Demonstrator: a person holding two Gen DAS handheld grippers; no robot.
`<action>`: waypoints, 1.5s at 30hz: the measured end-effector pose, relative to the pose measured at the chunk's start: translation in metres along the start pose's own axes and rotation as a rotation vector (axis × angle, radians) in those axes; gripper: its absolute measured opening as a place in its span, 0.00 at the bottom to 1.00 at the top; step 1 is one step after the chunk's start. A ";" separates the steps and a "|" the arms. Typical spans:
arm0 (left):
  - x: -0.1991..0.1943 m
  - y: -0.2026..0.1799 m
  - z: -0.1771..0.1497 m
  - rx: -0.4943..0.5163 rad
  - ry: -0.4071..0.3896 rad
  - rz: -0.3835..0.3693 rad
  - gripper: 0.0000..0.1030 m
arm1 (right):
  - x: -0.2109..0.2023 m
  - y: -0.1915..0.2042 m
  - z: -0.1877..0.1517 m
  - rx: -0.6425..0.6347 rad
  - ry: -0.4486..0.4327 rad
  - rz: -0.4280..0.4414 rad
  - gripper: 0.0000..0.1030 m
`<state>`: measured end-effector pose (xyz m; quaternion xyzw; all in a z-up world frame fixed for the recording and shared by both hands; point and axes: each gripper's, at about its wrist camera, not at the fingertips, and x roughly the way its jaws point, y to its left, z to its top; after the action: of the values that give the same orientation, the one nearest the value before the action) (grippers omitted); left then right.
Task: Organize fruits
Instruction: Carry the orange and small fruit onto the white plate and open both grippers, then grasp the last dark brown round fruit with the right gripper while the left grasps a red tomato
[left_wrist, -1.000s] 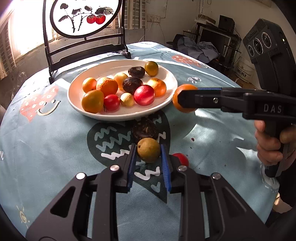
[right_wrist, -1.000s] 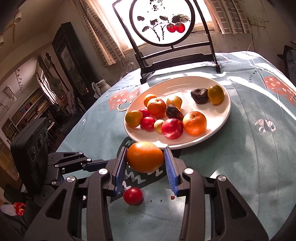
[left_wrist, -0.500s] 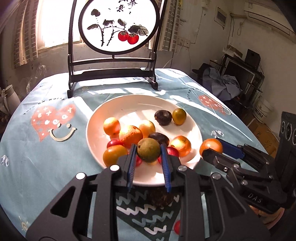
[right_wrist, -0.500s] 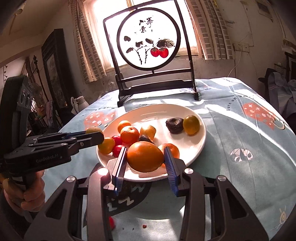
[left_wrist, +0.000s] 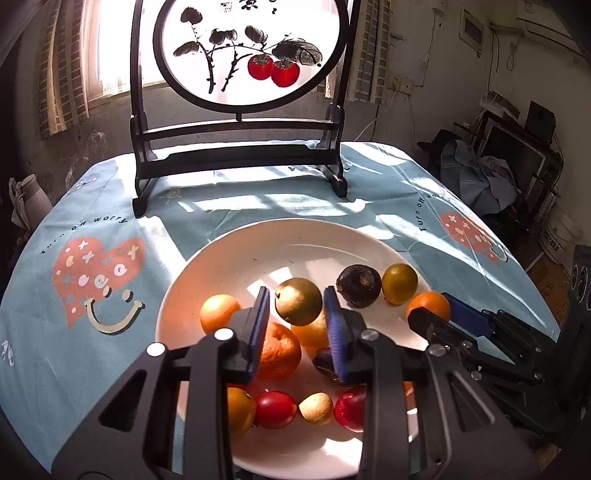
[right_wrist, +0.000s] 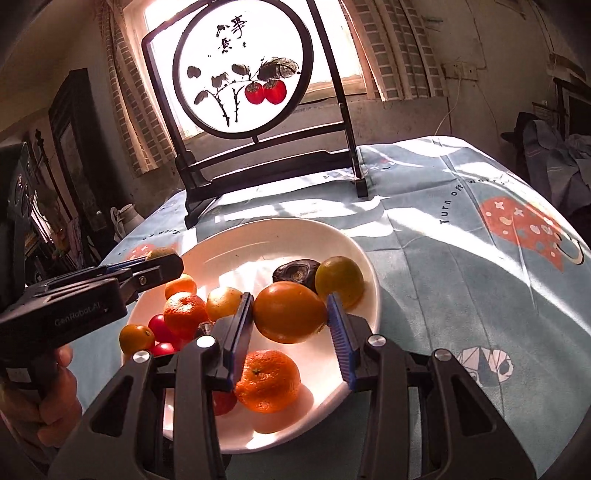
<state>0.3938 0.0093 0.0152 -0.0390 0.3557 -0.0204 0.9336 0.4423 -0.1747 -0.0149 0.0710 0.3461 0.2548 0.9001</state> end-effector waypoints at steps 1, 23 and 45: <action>-0.004 0.001 0.000 -0.007 -0.013 0.025 0.86 | 0.000 0.002 0.001 -0.010 0.003 0.001 0.46; -0.093 0.106 -0.092 -0.372 -0.003 0.296 0.98 | -0.057 0.093 -0.059 -0.196 0.134 0.213 0.52; -0.104 0.101 -0.089 -0.360 -0.008 0.327 0.98 | 0.004 0.115 -0.092 -0.394 0.343 0.075 0.54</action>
<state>0.2581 0.1118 0.0093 -0.1468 0.3514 0.1950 0.9039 0.3375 -0.0779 -0.0513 -0.1369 0.4346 0.3589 0.8146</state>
